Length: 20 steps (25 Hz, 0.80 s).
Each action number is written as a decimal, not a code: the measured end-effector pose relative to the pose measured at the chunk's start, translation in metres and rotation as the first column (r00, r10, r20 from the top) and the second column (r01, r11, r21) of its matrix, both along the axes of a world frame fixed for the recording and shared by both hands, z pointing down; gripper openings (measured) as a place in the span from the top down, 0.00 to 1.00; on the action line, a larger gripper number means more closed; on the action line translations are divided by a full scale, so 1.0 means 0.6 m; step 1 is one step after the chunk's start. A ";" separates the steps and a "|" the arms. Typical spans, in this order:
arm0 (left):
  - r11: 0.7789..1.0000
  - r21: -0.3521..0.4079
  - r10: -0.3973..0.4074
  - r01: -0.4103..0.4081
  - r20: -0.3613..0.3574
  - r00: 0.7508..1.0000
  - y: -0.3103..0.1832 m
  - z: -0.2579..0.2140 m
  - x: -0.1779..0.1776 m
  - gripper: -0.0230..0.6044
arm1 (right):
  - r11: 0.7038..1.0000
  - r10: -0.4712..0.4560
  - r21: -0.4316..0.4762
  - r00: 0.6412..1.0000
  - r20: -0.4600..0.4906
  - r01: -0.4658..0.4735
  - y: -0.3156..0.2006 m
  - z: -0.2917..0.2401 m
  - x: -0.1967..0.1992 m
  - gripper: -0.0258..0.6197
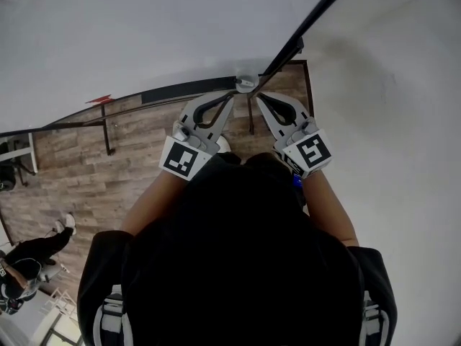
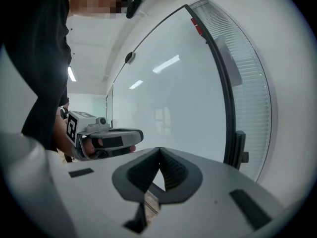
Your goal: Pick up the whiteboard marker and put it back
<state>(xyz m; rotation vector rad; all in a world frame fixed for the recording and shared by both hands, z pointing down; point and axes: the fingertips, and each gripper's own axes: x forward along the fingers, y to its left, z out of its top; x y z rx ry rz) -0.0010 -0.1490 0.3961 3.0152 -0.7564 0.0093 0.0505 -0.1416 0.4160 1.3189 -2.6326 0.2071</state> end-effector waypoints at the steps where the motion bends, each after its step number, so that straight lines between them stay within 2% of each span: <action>1: 1.000 -0.005 -0.005 0.005 -0.013 1.000 -0.003 -0.001 -0.002 0.96 | 1.000 -0.002 -0.011 1.000 -0.008 0.002 -0.006 0.002 -0.001 0.97; 9: 0.995 0.000 -0.095 0.095 -0.023 0.995 -0.020 0.010 -0.010 0.96 | 0.993 -0.114 -0.041 0.992 -0.052 0.112 -0.046 0.054 0.001 0.96; 20: 0.966 -0.016 -0.260 0.259 -0.040 0.965 -0.027 0.035 0.001 0.96 | 0.954 -0.283 -0.150 0.946 -0.157 0.260 -0.091 0.171 0.007 0.95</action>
